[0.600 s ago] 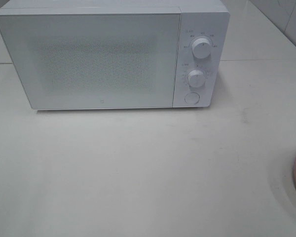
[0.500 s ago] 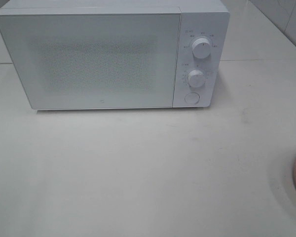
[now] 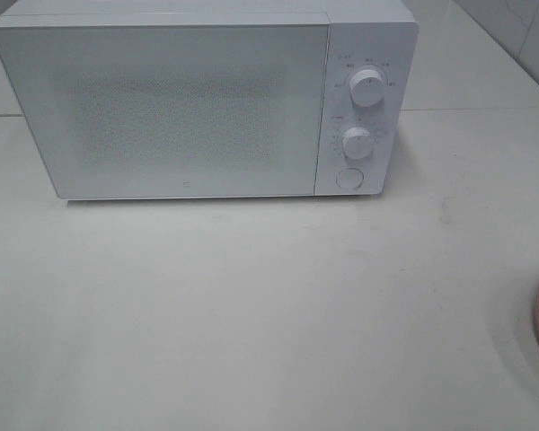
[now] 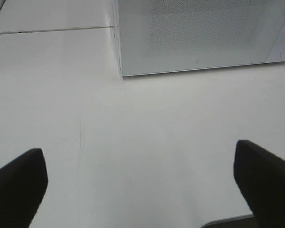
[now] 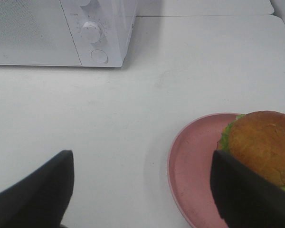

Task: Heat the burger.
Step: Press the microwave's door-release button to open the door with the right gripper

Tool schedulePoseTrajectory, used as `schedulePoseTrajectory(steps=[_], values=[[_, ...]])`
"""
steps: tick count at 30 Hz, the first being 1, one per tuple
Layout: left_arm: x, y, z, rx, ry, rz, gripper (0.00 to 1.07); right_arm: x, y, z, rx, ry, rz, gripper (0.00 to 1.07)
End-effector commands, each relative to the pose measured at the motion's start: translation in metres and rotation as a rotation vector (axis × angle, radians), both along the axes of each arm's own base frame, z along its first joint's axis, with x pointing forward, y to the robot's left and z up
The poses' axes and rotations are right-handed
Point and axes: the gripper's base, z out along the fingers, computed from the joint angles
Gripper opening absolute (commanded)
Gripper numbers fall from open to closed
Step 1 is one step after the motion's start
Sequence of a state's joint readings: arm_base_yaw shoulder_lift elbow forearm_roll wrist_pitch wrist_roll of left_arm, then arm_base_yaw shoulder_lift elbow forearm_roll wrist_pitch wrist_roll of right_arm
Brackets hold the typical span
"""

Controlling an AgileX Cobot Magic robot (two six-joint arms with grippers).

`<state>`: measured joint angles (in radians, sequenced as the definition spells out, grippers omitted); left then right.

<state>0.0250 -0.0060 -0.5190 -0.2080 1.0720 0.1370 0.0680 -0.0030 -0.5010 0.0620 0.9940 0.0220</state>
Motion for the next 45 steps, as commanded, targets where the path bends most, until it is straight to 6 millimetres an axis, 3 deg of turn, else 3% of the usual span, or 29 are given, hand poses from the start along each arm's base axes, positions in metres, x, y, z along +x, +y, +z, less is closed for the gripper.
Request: schedulePoseTrajectory(steps=[1, 23, 45], values=[[0.000, 0.000, 0.000, -0.004, -0.002, -0.004, 1.00, -0.001, 0.001, 0.006, 0.018, -0.006, -0.008, 0.76], [0.000, 0.000, 0.000, -0.004, -0.002, -0.004, 1.00, 0.063, 0.003, 0.023, 0.022, 0.073, -0.027, 0.76], [0.000, 0.000, 0.000, -0.004, -0.002, -0.004, 1.00, 0.130, 0.006, 0.005, 0.029, 0.072, -0.049, 0.75]])
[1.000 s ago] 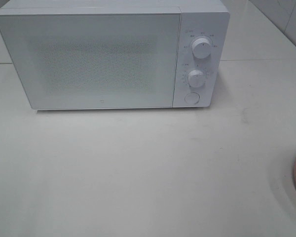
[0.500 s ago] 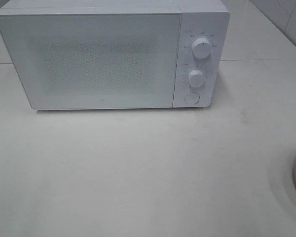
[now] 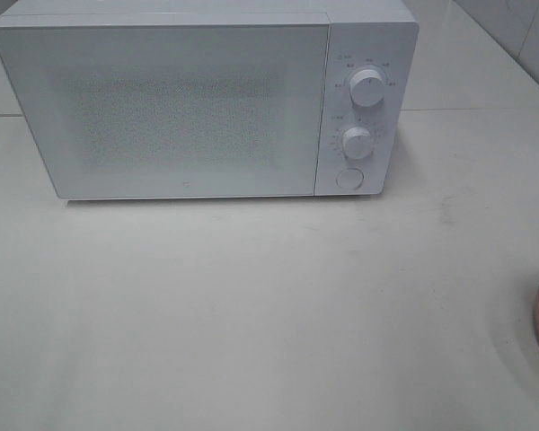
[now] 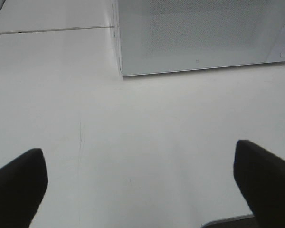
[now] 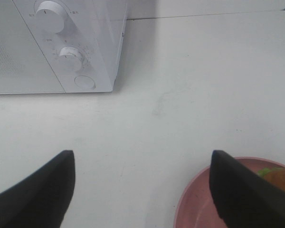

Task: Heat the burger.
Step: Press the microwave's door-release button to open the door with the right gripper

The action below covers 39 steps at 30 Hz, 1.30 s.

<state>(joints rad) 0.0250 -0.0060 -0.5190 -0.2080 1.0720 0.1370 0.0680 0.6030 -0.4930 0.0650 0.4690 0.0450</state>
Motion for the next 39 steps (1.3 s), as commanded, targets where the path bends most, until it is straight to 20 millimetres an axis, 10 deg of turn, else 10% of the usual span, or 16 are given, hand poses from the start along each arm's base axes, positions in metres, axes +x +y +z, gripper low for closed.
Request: schedulePoseTrajectory(steps=[1, 21, 39], values=[[0.000, 0.000, 0.000, -0.004, -0.002, -0.004, 1.00, 0.009, 0.000, 0.000, 0.001, -0.020, -0.010, 0.75], [0.000, 0.000, 0.000, -0.004, -0.002, -0.004, 1.00, 0.067, 0.001, -0.027, -0.004, -0.039, -0.031, 0.75], [0.000, 0.000, 0.000, -0.004, -0.002, -0.004, 1.00, 0.066, -0.002, -0.056, 0.007, -0.255, -0.061, 0.75]])
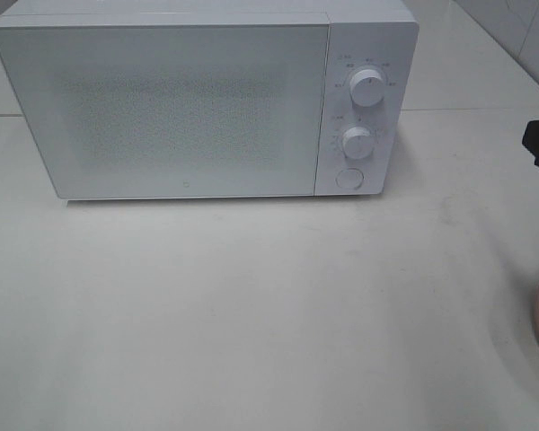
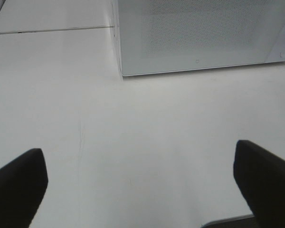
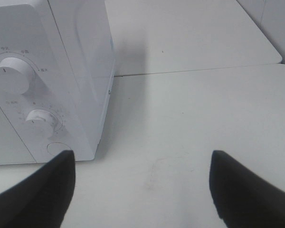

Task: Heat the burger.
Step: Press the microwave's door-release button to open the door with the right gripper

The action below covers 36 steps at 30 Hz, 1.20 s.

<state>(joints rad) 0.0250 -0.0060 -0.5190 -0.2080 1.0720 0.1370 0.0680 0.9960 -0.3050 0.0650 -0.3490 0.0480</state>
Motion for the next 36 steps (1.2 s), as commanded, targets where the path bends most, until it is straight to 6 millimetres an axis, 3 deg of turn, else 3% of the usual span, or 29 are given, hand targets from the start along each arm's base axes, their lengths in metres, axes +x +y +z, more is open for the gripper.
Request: schedulePoseTrajectory(steps=[1, 5, 12, 27, 36], values=[[0.000, 0.000, 0.000, -0.004, -0.002, -0.004, 1.00, 0.005, -0.001, -0.007, 0.002, 0.000, -0.011, 0.75], [0.000, 0.000, 0.000, -0.004, -0.002, -0.004, 1.00, 0.010, 0.001, -0.013, -0.004, 0.015, -0.001, 0.75], [0.000, 0.000, 0.000, -0.004, -0.002, -0.004, 1.00, 0.017, 0.031, -0.021, -0.085, -0.015, 0.104, 0.75], [0.000, 0.000, 0.000, -0.004, -0.002, -0.004, 1.00, 0.020, 0.064, -0.042, -0.188, -0.078, -0.039, 0.75], [0.000, 0.000, 0.000, -0.004, -0.002, -0.004, 1.00, 0.016, 0.086, -0.054, -0.238, -0.118, -0.006, 0.75]])
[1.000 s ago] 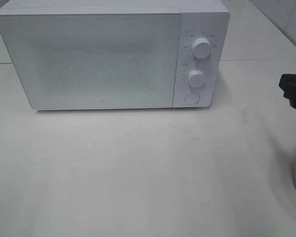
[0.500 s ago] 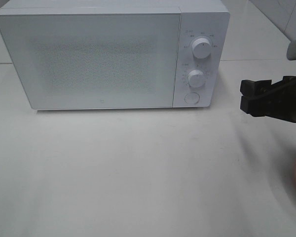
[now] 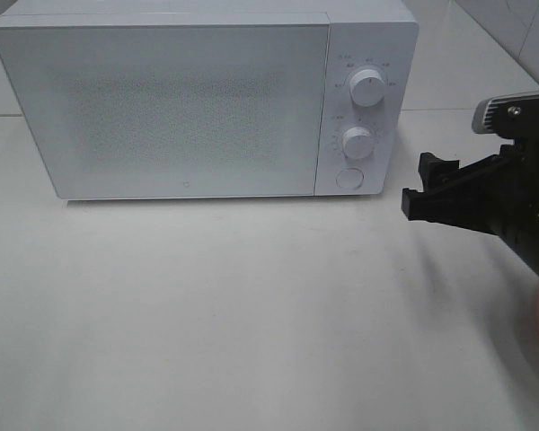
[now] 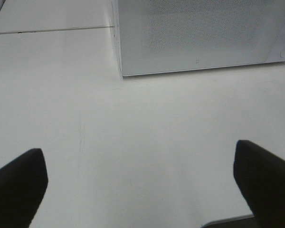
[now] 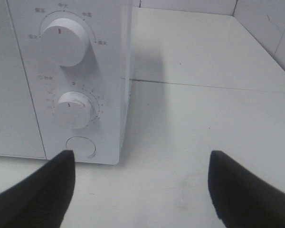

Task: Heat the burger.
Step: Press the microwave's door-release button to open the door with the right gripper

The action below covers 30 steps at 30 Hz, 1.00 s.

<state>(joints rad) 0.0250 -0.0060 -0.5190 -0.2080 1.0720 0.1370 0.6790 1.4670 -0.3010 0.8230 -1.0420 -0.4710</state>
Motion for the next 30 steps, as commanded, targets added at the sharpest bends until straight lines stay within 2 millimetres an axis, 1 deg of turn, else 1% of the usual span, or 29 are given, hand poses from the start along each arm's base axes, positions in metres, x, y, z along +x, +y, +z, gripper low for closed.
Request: schedulePoseTrajectory(steps=[1, 4, 6, 7, 10, 13, 19, 21, 25, 29, 30], values=[[0.000, 0.000, 0.000, -0.004, -0.002, -0.004, 1.00, -0.003, 0.011, -0.005, -0.043, -0.034, 0.028, 0.75], [0.000, 0.000, 0.000, -0.004, -0.002, -0.004, 1.00, -0.004, 0.013, -0.007, -0.049, -0.037, 0.034, 0.75], [0.000, 0.000, 0.000, -0.004, -0.002, -0.004, 1.00, -0.004, 0.020, -0.011, -0.053, -0.032, 0.023, 0.75], [0.000, 0.000, 0.000, -0.004, -0.002, -0.004, 1.00, -0.004, 0.020, -0.011, -0.053, -0.032, 0.023, 0.75], [0.000, 0.000, 0.000, -0.004, -0.002, -0.004, 1.00, 0.000, 0.033, -0.015, -0.054, -0.042, 0.005, 0.75], [0.000, 0.000, 0.000, -0.004, -0.002, -0.004, 1.00, 0.003, 0.039, -0.015, -0.059, -0.064, 0.008, 0.75], [0.000, 0.000, 0.000, -0.004, -0.002, -0.004, 1.00, 0.004, 0.043, -0.015, -0.056, -0.068, 0.014, 0.75], [0.000, 0.000, 0.000, -0.004, -0.002, -0.004, 1.00, 0.007, 0.046, -0.012, -0.044, -0.080, 0.012, 0.75], [0.000, 0.000, 0.000, -0.004, -0.002, -0.004, 1.00, 0.006, 0.046, -0.012, -0.042, -0.080, 0.012, 0.75], [0.000, 0.000, 0.000, -0.004, -0.002, -0.004, 1.00, 0.006, 0.046, -0.013, 0.023, -0.076, 0.005, 0.75], [0.000, 0.000, 0.000, -0.004, -0.002, -0.004, 1.00, 0.006, 0.046, -0.013, 0.084, -0.077, -0.003, 0.75]])
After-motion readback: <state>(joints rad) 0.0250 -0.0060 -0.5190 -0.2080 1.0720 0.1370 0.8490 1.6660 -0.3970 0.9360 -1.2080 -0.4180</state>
